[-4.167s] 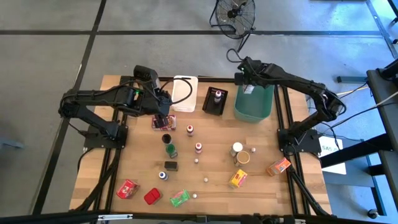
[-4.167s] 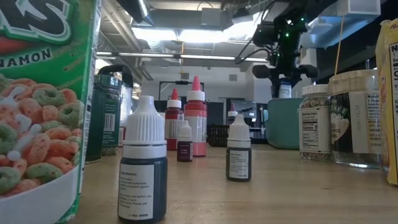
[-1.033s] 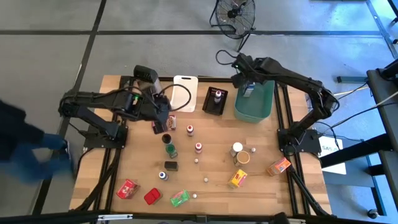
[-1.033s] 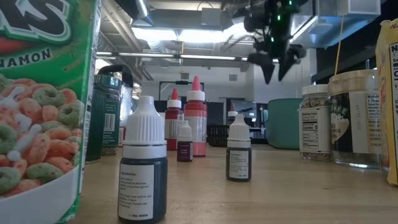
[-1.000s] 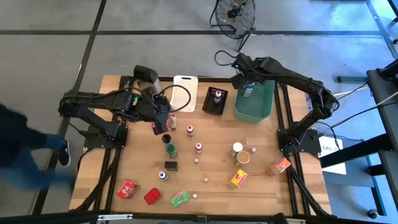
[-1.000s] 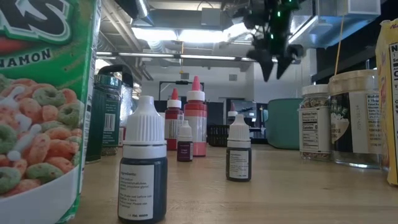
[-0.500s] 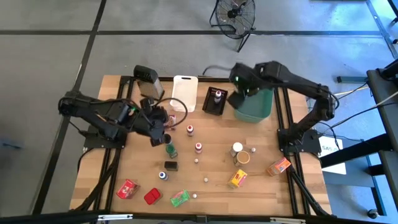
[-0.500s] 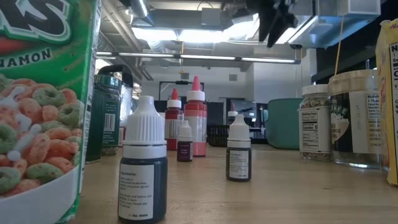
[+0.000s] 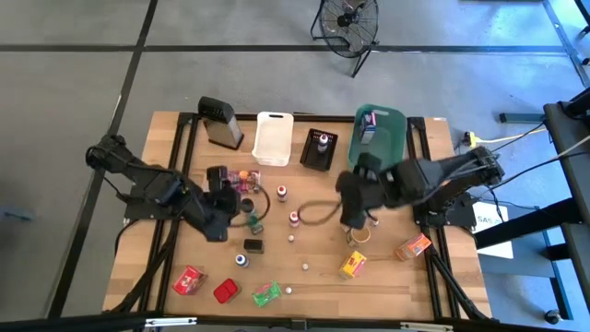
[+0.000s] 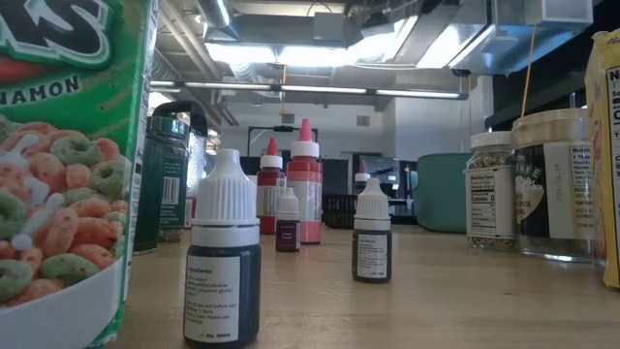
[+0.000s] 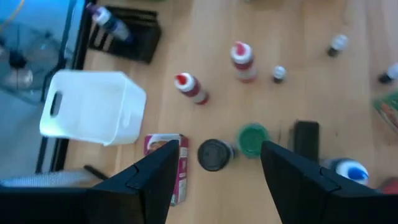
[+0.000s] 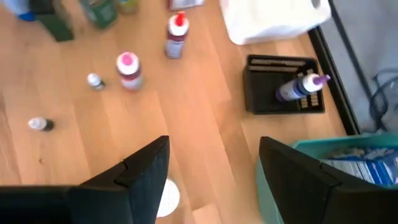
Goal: Pick & Place Kitchen Items
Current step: Put the green seasoning bottle into the white bin
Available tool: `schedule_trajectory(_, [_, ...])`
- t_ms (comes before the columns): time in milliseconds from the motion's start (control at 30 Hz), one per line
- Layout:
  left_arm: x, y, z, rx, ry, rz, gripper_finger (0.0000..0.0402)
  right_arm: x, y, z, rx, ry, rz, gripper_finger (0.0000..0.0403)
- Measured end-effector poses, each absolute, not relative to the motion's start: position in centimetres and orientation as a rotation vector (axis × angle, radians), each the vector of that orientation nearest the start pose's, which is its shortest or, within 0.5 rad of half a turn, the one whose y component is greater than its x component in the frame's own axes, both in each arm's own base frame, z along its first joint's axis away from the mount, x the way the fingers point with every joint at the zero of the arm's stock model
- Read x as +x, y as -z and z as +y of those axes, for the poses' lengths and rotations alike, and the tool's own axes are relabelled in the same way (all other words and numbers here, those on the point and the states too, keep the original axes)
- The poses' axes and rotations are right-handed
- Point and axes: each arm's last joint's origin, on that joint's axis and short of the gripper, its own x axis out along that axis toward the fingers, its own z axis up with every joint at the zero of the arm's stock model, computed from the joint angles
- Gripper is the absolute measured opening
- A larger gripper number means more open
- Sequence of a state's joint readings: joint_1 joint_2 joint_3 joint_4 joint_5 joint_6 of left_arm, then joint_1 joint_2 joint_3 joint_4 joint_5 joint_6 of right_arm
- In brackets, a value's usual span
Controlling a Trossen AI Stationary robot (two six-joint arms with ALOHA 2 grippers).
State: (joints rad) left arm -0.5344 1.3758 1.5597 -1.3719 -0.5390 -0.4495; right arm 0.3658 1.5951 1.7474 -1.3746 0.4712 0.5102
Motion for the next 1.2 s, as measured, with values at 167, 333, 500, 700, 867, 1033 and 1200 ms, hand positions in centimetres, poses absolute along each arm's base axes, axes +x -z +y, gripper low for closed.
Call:
schedule_trajectory(167, [20.3,-38.1,-11.7,0.231,-0.205,0.947,0.0223,27.4,-36.2,11.9,-0.078,0.313,1.011,0.0250])
schedule_trajectory(333, [20.0,-38.1,-12.2,0.216,-0.196,0.942,0.0223,27.7,-34.7,12.7,-0.089,0.282,0.996,0.0250])
schedule_trajectory(500, [20.0,-38.0,-11.8,0.195,-0.189,0.987,0.0227,27.9,-33.6,12.6,-0.098,0.287,1.009,0.0250])
schedule_trajectory(700, [20.2,-37.7,-11.1,0.214,-0.221,1.027,0.0256,28.1,-33.4,12.3,-0.095,0.297,1.013,0.0250])
schedule_trajectory(867, [21.1,-37.1,-11.2,0.296,-0.137,1.079,0.0288,28.1,-33.4,12.4,-0.093,0.295,1.010,0.0250])
schedule_trajectory(1033, [21.3,-37.0,-11.2,0.328,-0.153,1.075,0.0291,28.1,-33.5,12.4,-0.106,0.286,1.009,0.0250])
schedule_trajectory(1200, [21.6,-36.8,-11.2,0.404,-0.104,1.090,0.0289,28.4,-33.6,12.5,-0.122,0.258,0.982,0.0250])
